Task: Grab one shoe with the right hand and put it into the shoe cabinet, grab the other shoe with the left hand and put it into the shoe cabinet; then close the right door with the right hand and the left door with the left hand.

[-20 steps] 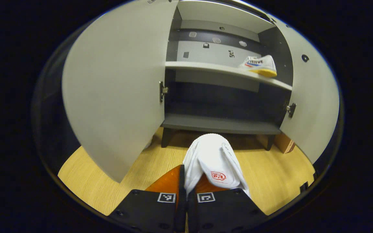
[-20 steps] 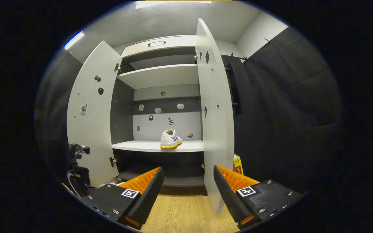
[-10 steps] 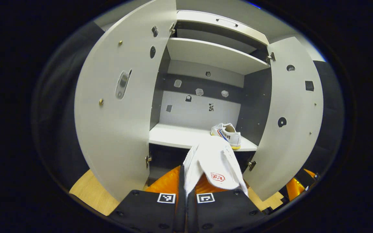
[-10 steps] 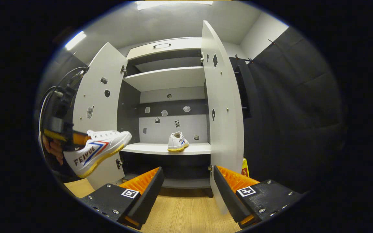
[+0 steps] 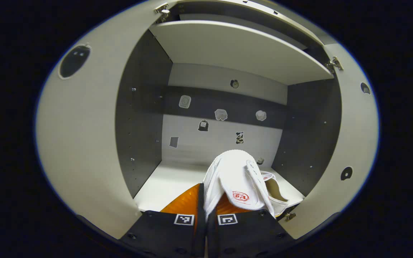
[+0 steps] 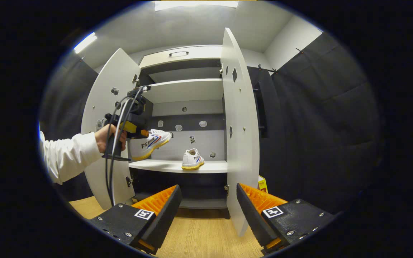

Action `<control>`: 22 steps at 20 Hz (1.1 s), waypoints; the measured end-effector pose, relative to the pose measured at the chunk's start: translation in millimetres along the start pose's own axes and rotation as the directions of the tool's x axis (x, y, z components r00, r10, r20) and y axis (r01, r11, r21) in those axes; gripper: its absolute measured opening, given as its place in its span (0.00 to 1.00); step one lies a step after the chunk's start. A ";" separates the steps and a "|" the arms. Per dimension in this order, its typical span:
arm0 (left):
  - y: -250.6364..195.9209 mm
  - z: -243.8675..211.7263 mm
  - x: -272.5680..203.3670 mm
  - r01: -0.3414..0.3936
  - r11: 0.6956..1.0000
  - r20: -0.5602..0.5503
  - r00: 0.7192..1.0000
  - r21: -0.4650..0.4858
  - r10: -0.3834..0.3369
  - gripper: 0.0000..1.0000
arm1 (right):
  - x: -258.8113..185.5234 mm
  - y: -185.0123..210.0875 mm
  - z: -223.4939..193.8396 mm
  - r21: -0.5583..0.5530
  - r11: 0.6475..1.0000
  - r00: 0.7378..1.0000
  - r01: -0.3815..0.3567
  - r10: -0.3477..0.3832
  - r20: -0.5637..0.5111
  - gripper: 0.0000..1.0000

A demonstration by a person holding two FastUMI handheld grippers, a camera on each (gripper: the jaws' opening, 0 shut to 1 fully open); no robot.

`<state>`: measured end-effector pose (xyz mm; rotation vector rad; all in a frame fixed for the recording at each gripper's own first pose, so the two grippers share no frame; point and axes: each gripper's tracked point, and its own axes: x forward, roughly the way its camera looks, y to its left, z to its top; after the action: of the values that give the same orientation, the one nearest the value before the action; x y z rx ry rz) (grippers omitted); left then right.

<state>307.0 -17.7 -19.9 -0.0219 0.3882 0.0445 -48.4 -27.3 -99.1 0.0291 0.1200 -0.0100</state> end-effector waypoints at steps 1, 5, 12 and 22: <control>1.8 -6.7 19.5 -0.019 1.000 -0.026 0.999 0.021 0.020 0.10 | -1.0 -1.2 0.7 0.003 1.000 1.000 0.009 -0.009 0.000 0.94; 6.6 -24.1 78.5 -0.071 0.994 -0.093 0.993 0.079 0.078 0.10 | -5.1 -8.4 -1.8 -0.002 0.999 0.999 0.038 -0.038 -0.003 0.94; 18.8 -48.6 118.3 -0.115 0.989 -0.159 0.979 0.088 0.128 0.10 | -1.0 -21.7 -6.8 0.005 0.997 0.997 0.078 -0.078 -0.010 0.94; 20.7 -63.1 125.2 -0.132 0.988 -0.211 0.966 0.084 0.147 0.32 | 2.8 -28.9 -3.4 0.016 0.996 0.996 0.090 -0.090 0.010 0.94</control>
<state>397.9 6.0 -126.0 0.0695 0.6094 0.1696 -46.3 -56.1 -103.7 0.0388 0.1109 -0.1013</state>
